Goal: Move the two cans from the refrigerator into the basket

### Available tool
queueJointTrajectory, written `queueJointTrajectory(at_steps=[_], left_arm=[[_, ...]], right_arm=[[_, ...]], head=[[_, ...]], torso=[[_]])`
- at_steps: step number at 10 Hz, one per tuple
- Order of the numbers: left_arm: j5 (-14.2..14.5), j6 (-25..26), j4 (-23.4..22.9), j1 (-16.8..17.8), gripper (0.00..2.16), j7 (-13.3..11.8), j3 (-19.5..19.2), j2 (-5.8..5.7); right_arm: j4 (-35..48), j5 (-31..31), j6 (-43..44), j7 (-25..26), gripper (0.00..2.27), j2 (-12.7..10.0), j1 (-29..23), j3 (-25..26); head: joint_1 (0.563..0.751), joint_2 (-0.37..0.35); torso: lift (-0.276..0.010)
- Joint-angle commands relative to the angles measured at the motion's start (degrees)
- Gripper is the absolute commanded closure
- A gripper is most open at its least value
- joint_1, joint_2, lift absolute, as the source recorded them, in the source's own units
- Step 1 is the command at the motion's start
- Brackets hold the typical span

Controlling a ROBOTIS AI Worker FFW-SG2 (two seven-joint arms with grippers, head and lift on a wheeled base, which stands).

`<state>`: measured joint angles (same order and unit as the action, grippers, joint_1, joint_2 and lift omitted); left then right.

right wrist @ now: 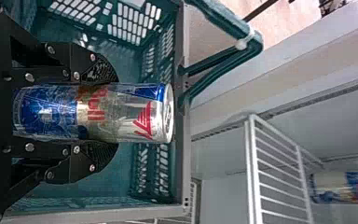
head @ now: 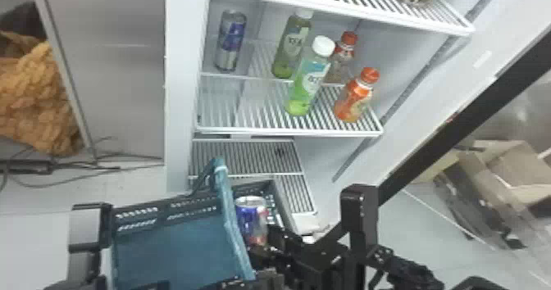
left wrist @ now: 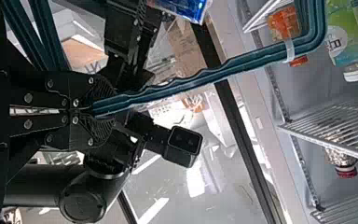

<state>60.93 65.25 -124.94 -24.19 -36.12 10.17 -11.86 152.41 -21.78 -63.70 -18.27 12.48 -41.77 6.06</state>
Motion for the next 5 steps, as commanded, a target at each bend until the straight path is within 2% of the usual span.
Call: queueJointTrajectory(at_steps=[1, 2, 3, 5], left_arm=[[-0.03, 0.0, 0.0, 0.0, 1.22, 0.0, 0.0, 0.0], [-0.03, 0.0, 0.0, 0.0, 1.22, 0.0, 0.0, 0.0], [-0.15, 0.0, 0.0, 0.0, 1.22, 0.0, 0.0, 0.0], [-0.15, 0.0, 0.0, 0.0, 1.22, 0.0, 0.0, 0.0]], right_arm=[[-0.19, -0.05, -0.14, -0.01, 0.53, 0.0, 0.29, 0.11], [-0.19, 0.18, 0.42, -0.09, 0.28, 0.0, 0.29, 0.11], [-0.04, 0.64, 0.99, -0.27, 0.13, 0.0, 0.29, 0.11], [0.24, 1.55, 5.21, -0.8, 0.14, 0.0, -0.14, 0.22]], head=[[0.695, -0.35], [0.695, -0.35], [0.695, -0.35], [0.695, -0.35]], torso=[[-0.276], [-0.276], [-0.276], [-0.276]])
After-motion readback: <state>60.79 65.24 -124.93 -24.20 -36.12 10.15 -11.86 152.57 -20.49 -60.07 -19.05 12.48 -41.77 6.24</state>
